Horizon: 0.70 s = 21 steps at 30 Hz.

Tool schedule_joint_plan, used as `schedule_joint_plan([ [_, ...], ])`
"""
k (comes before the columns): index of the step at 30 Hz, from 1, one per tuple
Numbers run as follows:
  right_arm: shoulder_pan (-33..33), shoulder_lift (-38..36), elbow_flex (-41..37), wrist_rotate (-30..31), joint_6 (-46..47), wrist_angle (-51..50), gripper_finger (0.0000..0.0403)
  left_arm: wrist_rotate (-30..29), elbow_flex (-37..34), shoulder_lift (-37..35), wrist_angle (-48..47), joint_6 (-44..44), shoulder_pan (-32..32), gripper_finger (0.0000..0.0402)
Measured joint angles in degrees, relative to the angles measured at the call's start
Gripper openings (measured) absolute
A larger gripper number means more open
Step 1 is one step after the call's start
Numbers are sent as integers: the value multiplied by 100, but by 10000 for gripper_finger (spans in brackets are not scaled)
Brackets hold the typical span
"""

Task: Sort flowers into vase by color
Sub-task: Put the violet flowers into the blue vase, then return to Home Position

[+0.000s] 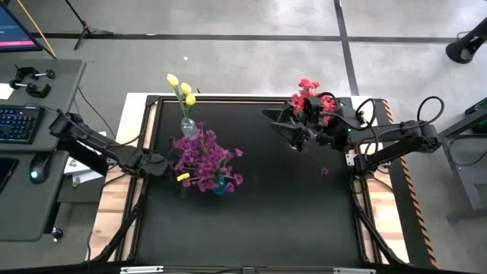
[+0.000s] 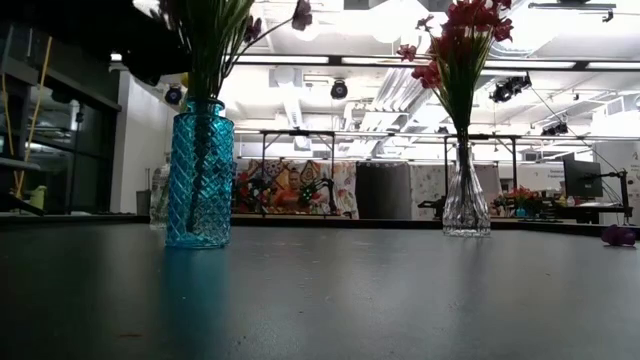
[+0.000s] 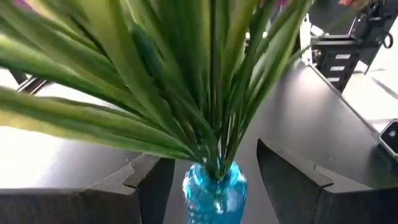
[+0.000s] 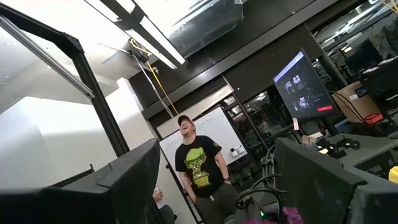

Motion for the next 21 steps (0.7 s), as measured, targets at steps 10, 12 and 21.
schedule_joint_plan([
  [10,0,0,0,2,-1,-4,307,93,0,-998,-1240,-263,-7,215],
  [12,0,0,0,2,0,-4,307,158,0,-1224,-1565,-346,-7,215],
  [21,0,0,0,2,1,-4,307,213,0,-2211,-2741,-448,-7,175],
])
